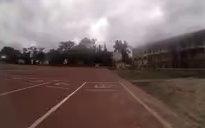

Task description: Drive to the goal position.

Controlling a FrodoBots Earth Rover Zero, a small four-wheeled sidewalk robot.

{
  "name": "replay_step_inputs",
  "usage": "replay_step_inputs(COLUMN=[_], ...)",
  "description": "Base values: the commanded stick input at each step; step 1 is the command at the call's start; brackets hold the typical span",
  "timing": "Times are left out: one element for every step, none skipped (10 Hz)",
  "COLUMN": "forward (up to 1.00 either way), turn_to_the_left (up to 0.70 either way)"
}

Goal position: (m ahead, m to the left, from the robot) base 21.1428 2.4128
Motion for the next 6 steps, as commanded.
replay_step_inputs(forward=[0.70, 0.70, 0.70, 0.70, 0.70, 0.70], turn_to_the_left=[0.00, 0.00, 0.00, 0.00, 0.00, 0.00])
